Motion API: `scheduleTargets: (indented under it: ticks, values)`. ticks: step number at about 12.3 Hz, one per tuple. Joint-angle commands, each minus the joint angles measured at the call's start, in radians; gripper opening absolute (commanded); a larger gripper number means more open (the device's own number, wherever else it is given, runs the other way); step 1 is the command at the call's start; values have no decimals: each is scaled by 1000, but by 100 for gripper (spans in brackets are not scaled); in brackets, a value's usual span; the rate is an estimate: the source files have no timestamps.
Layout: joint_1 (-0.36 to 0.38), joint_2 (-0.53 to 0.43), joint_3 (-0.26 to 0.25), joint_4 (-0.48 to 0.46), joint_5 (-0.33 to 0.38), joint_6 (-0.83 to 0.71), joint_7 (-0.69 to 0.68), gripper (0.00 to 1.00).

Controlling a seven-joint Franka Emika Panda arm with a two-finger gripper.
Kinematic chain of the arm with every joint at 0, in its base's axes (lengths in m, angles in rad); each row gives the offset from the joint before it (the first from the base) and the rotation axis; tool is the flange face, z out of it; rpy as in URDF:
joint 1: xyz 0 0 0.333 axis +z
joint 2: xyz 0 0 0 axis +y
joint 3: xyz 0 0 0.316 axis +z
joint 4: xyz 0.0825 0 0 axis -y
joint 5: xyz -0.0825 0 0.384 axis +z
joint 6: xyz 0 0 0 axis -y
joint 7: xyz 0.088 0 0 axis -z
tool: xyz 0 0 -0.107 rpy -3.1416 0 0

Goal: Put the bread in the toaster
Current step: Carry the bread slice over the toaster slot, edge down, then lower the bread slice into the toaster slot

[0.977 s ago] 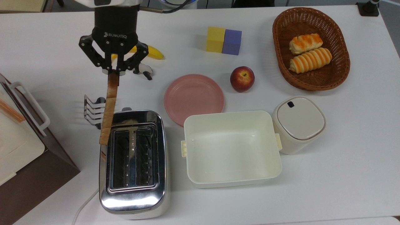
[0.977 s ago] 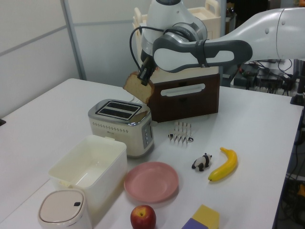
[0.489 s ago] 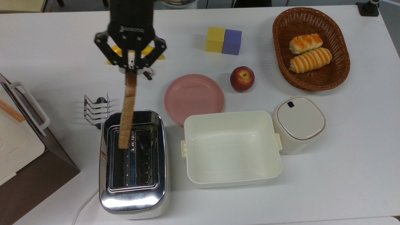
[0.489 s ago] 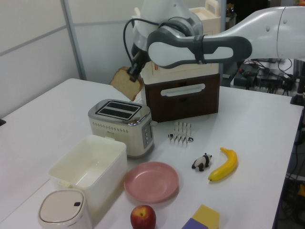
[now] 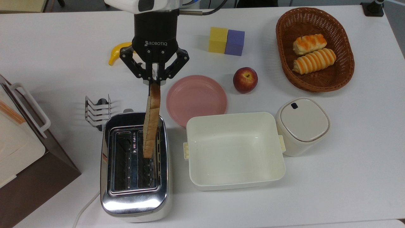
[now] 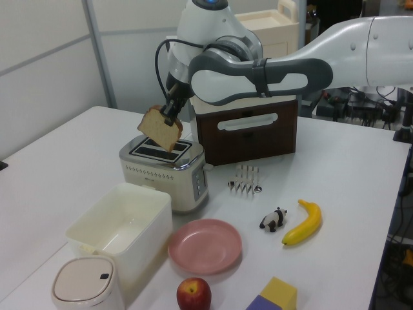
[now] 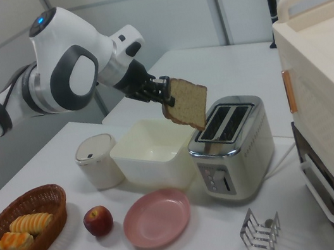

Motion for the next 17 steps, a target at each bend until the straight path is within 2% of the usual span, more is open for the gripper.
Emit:
scheduleTargets:
  ticks: [1,10,11,12,13,14,15,16,17]
  values:
    - [-26,28,16,20,13,12,8,0]
    - [-32,74,16,2,4,19,-3,0]
    - [-32,73,15,-9,2,19,-5,6]
    - [-35,73,15,-10,4,18,-3,52]
    - [-35,73,15,-10,1,19,-5,74]
    - [-35,73,15,-9,-1,19,-6,84]
    - [-37,71,10,-9,1,18,-12,89]
    - [-40,71,9,-7,1,18,-18,94]
    - [-41,71,9,-6,4,18,-21,93]
